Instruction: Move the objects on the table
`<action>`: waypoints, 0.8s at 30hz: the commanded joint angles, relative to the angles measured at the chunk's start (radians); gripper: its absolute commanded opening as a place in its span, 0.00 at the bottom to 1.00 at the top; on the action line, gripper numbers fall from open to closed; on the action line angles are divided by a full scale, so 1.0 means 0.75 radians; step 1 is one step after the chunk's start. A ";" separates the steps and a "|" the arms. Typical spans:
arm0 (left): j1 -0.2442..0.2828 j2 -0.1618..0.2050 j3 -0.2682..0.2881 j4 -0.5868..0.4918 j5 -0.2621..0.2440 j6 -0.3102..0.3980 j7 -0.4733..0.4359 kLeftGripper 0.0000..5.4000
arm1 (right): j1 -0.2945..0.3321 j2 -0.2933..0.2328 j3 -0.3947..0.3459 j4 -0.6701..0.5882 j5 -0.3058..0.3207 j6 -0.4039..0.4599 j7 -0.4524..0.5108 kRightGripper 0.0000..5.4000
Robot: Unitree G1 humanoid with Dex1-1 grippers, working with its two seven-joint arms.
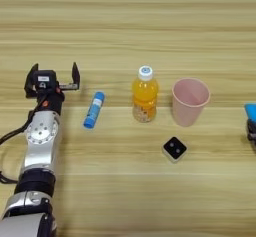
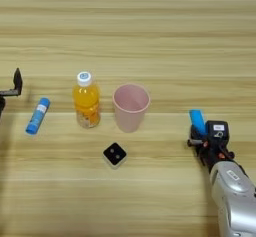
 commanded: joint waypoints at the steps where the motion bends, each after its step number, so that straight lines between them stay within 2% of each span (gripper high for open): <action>1: -0.007 0.004 -0.005 0.004 0.012 0.016 0.003 1.00 | 0.037 0.003 -0.001 0.052 -0.009 0.047 -0.007 0.26; 4: -0.007 0.004 -0.005 0.006 0.011 0.016 0.003 1.00 | 0.041 -0.001 0.018 0.046 -0.023 0.037 0.001 0.26; 6: -0.007 0.005 -0.005 0.007 0.011 0.015 0.002 1.00 | 0.041 0.007 0.024 0.036 -0.025 0.018 0.001 0.33; 16: -0.005 0.005 -0.005 0.008 0.012 0.013 0.002 1.00 | 0.061 0.017 0.035 -0.097 -0.010 -0.153 0.036 0.52; 24: -0.005 0.004 -0.005 0.007 0.013 0.012 0.003 1.00 | 0.100 0.017 0.066 -0.208 0.007 -0.207 0.097 0.69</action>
